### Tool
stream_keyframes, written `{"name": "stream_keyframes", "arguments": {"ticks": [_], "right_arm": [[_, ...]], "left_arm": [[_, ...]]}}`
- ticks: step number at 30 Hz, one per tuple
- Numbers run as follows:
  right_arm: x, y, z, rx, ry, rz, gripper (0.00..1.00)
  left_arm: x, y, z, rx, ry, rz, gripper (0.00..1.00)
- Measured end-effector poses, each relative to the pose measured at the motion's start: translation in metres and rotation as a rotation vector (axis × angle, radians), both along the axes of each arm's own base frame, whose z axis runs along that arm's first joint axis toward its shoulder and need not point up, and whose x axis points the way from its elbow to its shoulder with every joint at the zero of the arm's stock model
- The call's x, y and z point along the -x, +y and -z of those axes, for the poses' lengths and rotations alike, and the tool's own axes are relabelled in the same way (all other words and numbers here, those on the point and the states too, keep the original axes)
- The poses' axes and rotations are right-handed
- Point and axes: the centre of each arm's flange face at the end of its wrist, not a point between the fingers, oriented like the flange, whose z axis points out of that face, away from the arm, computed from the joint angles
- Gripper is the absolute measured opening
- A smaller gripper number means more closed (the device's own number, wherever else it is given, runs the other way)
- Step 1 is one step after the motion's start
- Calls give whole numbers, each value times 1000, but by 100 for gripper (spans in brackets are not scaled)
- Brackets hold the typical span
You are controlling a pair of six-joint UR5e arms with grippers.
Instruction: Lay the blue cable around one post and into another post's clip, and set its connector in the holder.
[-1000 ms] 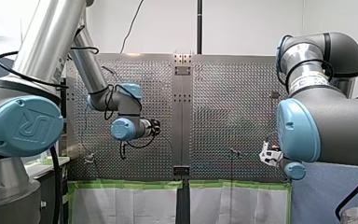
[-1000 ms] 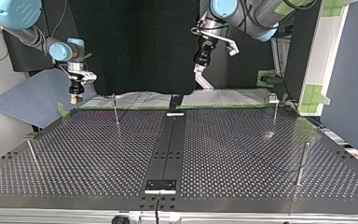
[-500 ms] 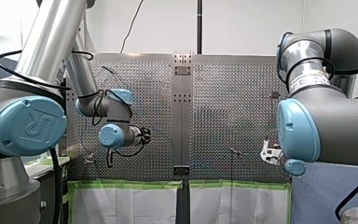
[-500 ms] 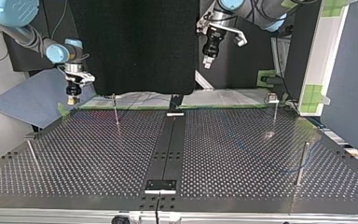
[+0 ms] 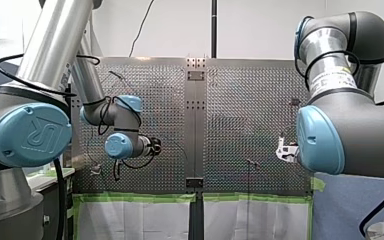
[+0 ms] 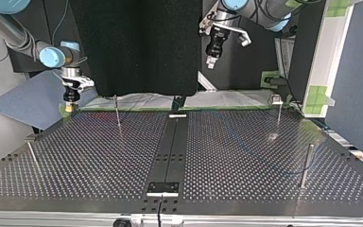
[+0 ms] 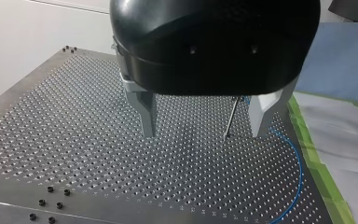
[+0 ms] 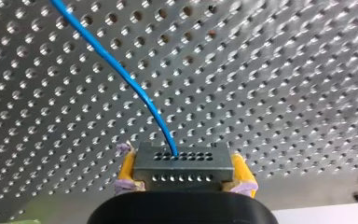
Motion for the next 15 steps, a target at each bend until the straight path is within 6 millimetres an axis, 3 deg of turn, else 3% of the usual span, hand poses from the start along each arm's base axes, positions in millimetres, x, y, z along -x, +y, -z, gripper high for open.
{"name": "stream_keyframes", "arguments": {"ticks": [15], "right_arm": [[-32, 4, -75, 70, -44, -15, 36]], "left_arm": [[0, 0, 0, 0, 0, 0, 98]]}}
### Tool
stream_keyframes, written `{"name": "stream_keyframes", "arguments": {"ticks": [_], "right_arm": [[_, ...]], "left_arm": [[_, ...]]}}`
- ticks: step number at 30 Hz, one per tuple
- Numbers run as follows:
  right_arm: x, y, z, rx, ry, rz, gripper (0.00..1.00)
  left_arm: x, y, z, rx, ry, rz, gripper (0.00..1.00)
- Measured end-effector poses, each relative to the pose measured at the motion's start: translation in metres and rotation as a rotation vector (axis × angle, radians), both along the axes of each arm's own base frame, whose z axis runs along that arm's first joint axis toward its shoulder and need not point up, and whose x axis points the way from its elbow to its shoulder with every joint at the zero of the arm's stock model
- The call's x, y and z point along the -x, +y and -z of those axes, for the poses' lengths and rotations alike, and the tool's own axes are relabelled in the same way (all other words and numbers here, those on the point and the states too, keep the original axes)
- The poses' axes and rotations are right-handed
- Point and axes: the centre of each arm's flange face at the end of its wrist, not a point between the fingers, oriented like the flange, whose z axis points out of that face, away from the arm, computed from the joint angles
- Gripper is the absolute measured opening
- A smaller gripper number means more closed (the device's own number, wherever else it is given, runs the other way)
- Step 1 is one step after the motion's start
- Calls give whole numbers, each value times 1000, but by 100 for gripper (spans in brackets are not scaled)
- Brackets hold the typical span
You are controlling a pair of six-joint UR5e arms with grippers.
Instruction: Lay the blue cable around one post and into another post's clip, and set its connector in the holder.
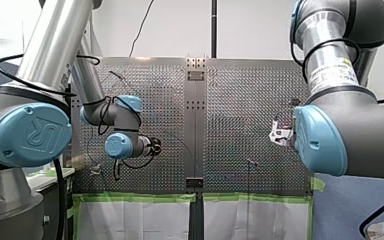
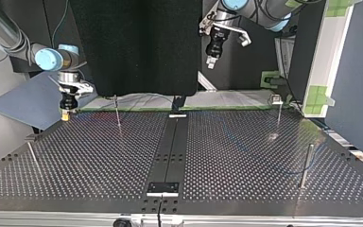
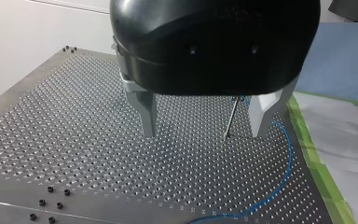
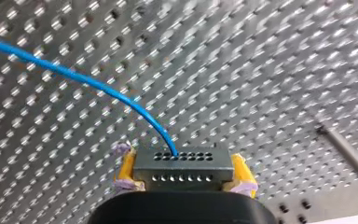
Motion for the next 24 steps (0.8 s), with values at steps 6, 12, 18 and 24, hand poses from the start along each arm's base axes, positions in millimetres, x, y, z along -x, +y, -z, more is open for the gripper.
{"name": "stream_keyframes", "arguments": {"ticks": [6, 12, 18, 24], "right_arm": [[-8, 5, -30, 7, -7, 10, 36], [-10, 10, -58, 6, -16, 16, 36], [-8, 15, -89, 7, -16, 20, 36], [-5, 22, -120, 12, 7, 25, 36]], "left_arm": [[0, 0, 0, 0, 0, 0, 98], [0, 0, 0, 0, 0, -1, 98], [-1, 1, 0, 0, 0, -4, 98], [-2, 2, 0, 0, 0, -6, 98]]}}
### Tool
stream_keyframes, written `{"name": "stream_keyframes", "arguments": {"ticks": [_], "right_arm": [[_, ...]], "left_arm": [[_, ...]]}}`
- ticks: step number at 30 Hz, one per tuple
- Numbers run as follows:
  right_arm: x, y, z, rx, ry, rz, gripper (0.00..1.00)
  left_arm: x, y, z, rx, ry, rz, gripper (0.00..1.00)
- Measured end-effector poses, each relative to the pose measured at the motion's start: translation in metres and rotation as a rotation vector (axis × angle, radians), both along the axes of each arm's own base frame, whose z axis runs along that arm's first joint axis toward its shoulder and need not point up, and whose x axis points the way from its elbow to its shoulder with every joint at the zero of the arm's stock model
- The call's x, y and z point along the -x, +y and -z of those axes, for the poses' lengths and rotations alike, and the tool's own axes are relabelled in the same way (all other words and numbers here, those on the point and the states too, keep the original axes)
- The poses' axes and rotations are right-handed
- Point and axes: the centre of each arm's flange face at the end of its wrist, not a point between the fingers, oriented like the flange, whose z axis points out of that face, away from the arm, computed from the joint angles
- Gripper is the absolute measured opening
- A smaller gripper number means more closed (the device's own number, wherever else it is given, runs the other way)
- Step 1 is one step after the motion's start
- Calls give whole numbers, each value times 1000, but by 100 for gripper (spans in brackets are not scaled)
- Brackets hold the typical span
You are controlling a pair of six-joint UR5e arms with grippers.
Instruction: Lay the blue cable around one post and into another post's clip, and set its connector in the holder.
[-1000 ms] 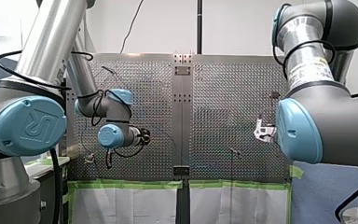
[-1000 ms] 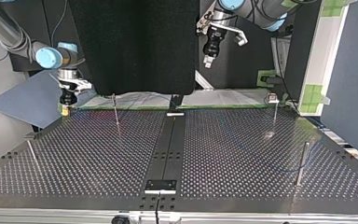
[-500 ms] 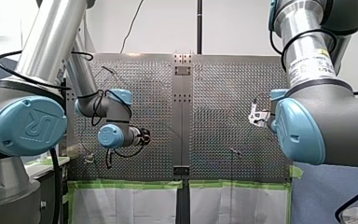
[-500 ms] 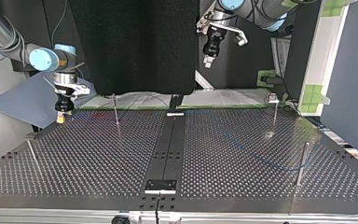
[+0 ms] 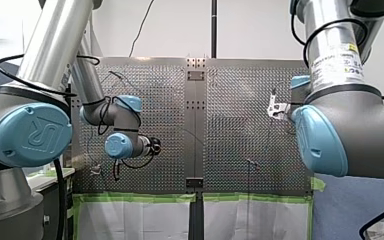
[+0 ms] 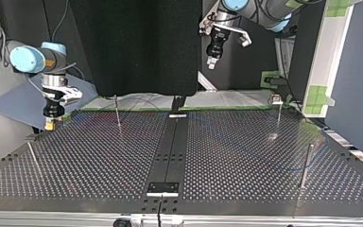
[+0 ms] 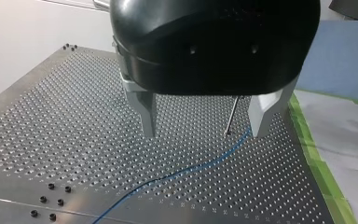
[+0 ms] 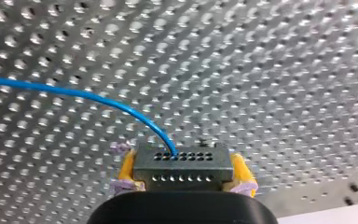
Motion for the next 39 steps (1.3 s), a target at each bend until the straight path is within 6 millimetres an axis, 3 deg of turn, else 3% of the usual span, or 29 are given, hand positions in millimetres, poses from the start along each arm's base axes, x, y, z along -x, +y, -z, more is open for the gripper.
{"name": "stream_keyframes", "arguments": {"ticks": [4, 19, 30, 39], "right_arm": [[6, 3, -6, -17, 23, 12, 36], [31, 8, 0, -122, 98, 95, 36], [40, 17, -36, -123, 104, 111, 36], [52, 16, -45, -124, 107, 130, 36]], "left_arm": [[0, 1, 0, -2, 3, -2, 98], [0, 4, 1, -13, 15, -22, 98], [0, 7, 3, -32, 24, -32, 98], [0, 9, 3, -38, 29, -45, 98]]}}
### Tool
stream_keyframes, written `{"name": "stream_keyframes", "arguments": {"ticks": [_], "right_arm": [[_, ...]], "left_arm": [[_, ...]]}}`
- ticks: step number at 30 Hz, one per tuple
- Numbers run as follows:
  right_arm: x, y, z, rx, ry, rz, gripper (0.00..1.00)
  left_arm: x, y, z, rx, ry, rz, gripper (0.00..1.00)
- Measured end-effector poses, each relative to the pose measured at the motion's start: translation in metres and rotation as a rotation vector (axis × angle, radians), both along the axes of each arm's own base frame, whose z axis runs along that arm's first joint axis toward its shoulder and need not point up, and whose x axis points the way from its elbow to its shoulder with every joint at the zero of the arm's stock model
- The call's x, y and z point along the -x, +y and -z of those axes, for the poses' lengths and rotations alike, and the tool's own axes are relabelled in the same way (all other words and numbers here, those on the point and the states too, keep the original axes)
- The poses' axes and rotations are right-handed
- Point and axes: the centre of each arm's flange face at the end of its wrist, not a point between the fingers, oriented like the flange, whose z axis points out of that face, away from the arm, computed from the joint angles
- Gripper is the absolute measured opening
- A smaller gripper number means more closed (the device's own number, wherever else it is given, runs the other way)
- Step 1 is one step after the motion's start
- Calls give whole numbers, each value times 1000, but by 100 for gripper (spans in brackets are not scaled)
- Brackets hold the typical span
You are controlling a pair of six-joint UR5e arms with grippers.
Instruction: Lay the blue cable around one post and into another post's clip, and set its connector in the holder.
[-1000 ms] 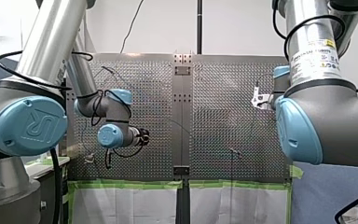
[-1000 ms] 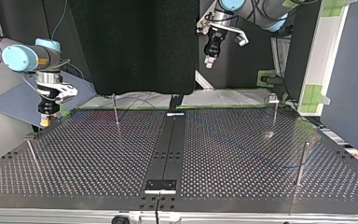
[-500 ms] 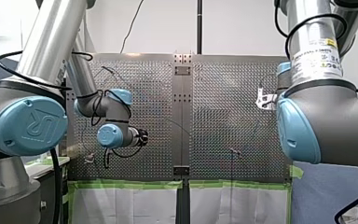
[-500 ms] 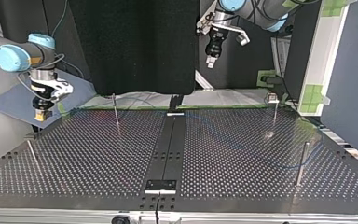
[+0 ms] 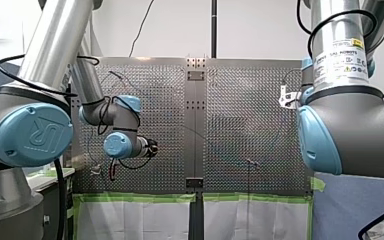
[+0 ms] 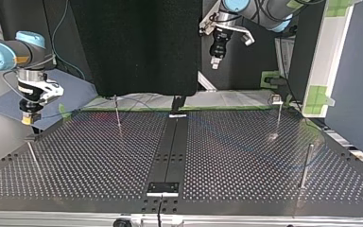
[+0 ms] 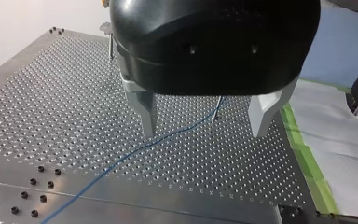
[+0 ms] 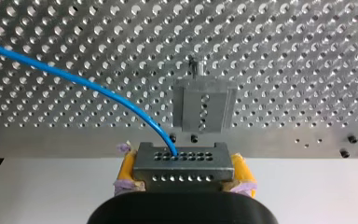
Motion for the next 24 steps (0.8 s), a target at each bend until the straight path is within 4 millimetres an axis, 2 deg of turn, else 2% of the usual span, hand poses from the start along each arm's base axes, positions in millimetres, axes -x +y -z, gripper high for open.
{"name": "stream_keyframes", "arguments": {"ticks": [14, 24], "right_arm": [[19, -5, -6, -1, 11, 28, 36], [21, -10, -12, 16, 11, -11, 36]], "left_arm": [[0, 4, 1, -22, 12, -20, 98], [-1, 6, 2, -26, 16, -25, 98]]}}
